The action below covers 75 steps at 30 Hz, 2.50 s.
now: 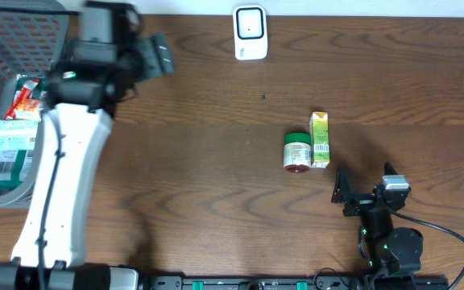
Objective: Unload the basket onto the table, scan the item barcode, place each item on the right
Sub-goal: 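Move the left gripper back over the grey basket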
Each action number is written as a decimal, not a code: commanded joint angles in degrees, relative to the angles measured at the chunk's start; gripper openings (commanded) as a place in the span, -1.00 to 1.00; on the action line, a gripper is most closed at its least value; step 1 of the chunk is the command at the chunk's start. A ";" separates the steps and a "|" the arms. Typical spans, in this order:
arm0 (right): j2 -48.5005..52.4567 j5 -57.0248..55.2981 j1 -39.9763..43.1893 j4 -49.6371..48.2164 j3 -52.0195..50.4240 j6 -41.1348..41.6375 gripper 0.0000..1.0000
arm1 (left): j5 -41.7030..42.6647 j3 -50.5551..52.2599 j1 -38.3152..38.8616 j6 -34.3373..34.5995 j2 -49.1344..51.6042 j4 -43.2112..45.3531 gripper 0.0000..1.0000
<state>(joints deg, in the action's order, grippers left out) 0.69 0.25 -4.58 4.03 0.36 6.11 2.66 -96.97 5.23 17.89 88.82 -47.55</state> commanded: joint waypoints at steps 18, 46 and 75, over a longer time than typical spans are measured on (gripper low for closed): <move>-0.15 0.07 -0.39 0.24 -0.07 0.68 0.99 | -0.81 -2.54 -14.62 -9.66 -8.61 -1.03 0.86; -0.15 0.07 -0.39 0.24 -0.07 0.68 0.99 | -0.85 -2.25 -32.89 -9.88 2.27 1.33 0.86; -0.15 0.07 -0.39 0.24 -0.04 0.68 0.99 | -1.81 -2.25 -36.72 9.84 31.91 10.78 0.49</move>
<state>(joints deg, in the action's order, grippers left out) 0.69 0.25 -4.58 4.03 0.36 6.11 2.59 -98.30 -31.40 23.75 118.41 -36.99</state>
